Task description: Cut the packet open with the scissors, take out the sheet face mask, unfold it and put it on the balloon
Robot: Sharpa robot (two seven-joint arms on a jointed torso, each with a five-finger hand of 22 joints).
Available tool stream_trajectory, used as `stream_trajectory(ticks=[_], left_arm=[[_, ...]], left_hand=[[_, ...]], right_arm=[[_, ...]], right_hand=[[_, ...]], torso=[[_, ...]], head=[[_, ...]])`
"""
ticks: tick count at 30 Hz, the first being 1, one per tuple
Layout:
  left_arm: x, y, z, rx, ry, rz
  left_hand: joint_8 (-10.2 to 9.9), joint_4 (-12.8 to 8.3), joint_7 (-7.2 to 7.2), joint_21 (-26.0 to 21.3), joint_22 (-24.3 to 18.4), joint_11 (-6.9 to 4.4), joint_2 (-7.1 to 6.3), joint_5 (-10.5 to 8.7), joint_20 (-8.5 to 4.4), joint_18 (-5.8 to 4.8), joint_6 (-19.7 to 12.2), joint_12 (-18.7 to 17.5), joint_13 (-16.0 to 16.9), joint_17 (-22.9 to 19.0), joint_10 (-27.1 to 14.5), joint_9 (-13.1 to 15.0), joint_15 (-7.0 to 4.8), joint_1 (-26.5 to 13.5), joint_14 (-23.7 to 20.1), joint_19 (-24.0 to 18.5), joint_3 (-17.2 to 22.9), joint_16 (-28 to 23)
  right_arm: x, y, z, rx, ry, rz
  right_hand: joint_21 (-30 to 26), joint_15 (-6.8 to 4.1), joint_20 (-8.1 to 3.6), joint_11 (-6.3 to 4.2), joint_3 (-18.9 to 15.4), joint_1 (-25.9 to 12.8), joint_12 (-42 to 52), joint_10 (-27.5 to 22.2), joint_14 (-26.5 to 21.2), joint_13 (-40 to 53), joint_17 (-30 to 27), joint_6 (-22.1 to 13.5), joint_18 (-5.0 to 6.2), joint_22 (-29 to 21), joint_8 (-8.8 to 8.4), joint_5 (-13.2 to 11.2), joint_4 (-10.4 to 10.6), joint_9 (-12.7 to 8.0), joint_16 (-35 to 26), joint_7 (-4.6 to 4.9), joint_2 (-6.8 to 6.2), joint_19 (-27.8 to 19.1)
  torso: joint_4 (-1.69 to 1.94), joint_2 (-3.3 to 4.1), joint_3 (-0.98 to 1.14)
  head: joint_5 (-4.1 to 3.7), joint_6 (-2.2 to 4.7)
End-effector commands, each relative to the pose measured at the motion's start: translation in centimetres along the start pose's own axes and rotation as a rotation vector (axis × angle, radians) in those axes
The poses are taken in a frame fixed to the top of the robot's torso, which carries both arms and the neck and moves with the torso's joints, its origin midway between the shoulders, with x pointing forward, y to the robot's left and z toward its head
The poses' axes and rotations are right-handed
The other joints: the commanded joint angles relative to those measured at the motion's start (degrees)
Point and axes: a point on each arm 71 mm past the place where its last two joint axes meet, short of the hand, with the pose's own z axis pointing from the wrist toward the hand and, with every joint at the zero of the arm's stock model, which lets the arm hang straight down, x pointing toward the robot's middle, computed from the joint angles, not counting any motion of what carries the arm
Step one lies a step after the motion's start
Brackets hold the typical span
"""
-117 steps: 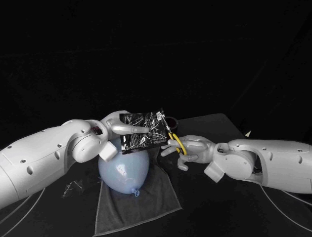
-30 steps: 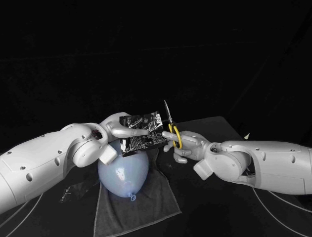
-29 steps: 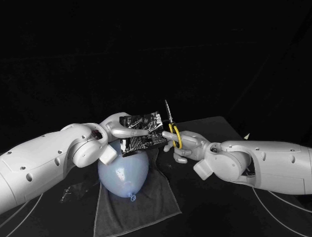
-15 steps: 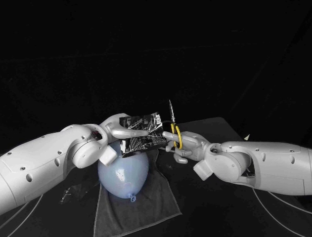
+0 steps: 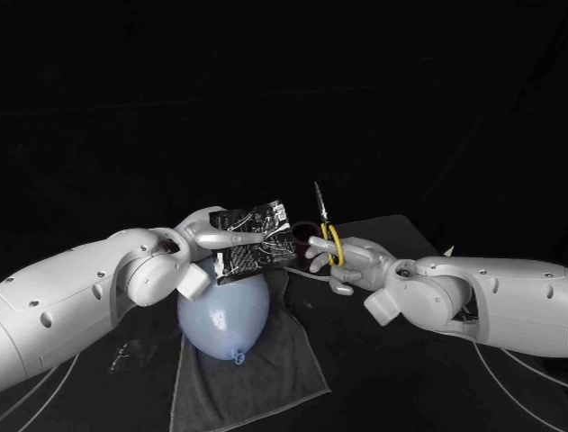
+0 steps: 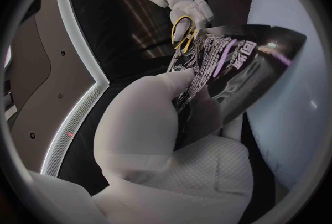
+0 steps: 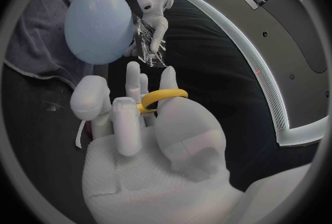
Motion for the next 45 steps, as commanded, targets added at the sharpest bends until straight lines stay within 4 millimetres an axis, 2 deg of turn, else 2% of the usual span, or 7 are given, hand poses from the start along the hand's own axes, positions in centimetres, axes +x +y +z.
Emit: stream_trajectory(ticks=[1,7,16,19,20,23,45], left_arm=[[-0.5,-0.2,-0.1,0.041,-0.023,-0.16],[-1.2,-0.2,-0.6,0.058,-0.037,-0.274],[-1.8,-0.5,-1.4,0.07,-0.037,-0.341],[-2.0,-0.6,-1.7,0.072,-0.041,-0.348],[-2.1,-0.6,-1.8,0.073,-0.043,-0.35],[-2.4,-0.7,-2.1,0.076,-0.05,-0.353],[-3.5,-1.6,-3.1,0.098,-0.062,-0.362]], left_hand=[[0.18,-0.12,0.12,0.25,-0.1,0.08,0.4,0.22,0.08,0.57,0.35,0.02,-0.02,0.05,0.25,1.27,0.06,-0.25,0.12,-0.37,-0.07,-0.3],[0.15,-0.08,0.11,0.17,-0.14,0.1,0.41,0.22,0.16,0.54,0.32,0.01,-0.03,0.04,0.17,1.29,0.09,-0.39,0.06,-0.54,-0.07,-0.35],[0.15,-0.08,0.11,0.17,-0.14,0.1,0.41,0.22,0.16,0.54,0.32,0.01,-0.03,0.04,0.17,1.29,0.09,-0.39,0.06,-0.54,-0.07,-0.35],[0.13,-0.06,0.1,0.13,-0.16,0.1,0.42,0.22,0.2,0.54,0.31,0.01,-0.02,0.04,0.14,1.3,0.1,-0.46,0.05,-0.63,-0.06,-0.37],[0.13,-0.06,0.1,0.13,-0.16,0.1,0.42,0.22,0.2,0.54,0.31,0.01,-0.02,0.04,0.14,1.3,0.1,-0.46,0.05,-0.63,-0.06,-0.37],[0.13,-0.07,0.1,0.12,-0.17,0.09,0.43,0.22,0.21,0.55,0.31,0.02,-0.02,0.05,0.14,1.3,0.09,-0.47,0.05,-0.65,-0.05,-0.37],[0.13,-0.14,0.11,0.13,-0.17,0.07,0.44,0.22,0.23,0.6,0.34,0.06,-0.01,0.06,0.17,1.34,0.07,-0.51,0.09,-0.68,-0.03,-0.37]], right_arm=[[-0.4,0.4,-0.4,-0.025,0.01,0.001],[-1.9,0.8,-1.0,-0.033,-0.02,-0.028],[-3.5,1.2,-1.6,-0.032,-0.058,-0.109],[-4.2,1.5,-1.6,-0.027,-0.084,-0.155],[-4.4,1.6,-1.7,-0.024,-0.093,-0.173],[-5.3,2.3,-1.7,-0.014,-0.125,-0.257],[-6.6,3.5,-0.7,0.084,-0.184,-0.649]], right_hand=[[-0.29,0.73,0.74,0.56,-1.39,1.04,-0.75,-0.35,3.48,-0.33,2.26,-1.4,-0.16,-0.06,-2.41,-0.23,-0.56,-1.45,-0.2,0.57,-0.06,-0.12],[0.49,0.45,0.7,-0.06,3.61,5.89,-1.38,2.03,3.48,-1.12,2.28,0.32,-0.15,0.44,-5.33,-0.3,-1.22,-3.89,-0.17,0.31,0.36,0.21],[1.64,-0.56,-0.3,-0.9,29.2,13.57,-4.99,6.94,3.58,-3.8,2.6,6.33,-0.42,1.23,-10.92,-0.04,-4.22,-8.84,-0.16,-0.44,0.14,0.6],[2.17,-0.41,-0.24,-1.05,37.29,12.75,-5.78,8.14,3.63,-3.88,2.81,7.46,-0.47,1.63,-12.41,0.01,-4.43,-9.62,-0.12,-0.18,-1.47,0.59],[2.74,-0.32,-0.24,-0.93,48.14,8.12,-6.48,9.66,3.67,-3.56,2.91,9.31,-0.46,2.01,-13.78,-0.05,-4.12,-10.13,-0.1,-0.06,-5.56,0.54],[3.5,-0.54,-0.25,-1.1,59.18,3.41,-6.82,10.91,3.76,-2.83,3.35,10.47,-0.63,2.5,-14.09,-0.24,-3.84,-9.33,0.03,-0.4,-8.7,0.82],[4.24,-0.83,-0.54,-1.36,64.78,0.97,-6.84,11.85,3.82,-1.85,3.63,10.98,-0.76,2.97,-13.7,-0.21,-3.38,-7.6,0.13,-0.78,-11.62,1.24]], torso=[[-0.05,0.0,0.0],[0.03,-0.01,-0.01],[0.04,-0.01,-0.08],[0.06,0.04,-0.1],[0.06,0.05,-0.09],[0.07,0.03,-0.14],[0.08,0.08,-0.03]], head=[[-0.05,0.06],[-0.13,0.19],[-0.08,0.54],[-0.11,0.68],[-0.13,0.69],[-0.24,0.7],[0.32,1.04]])
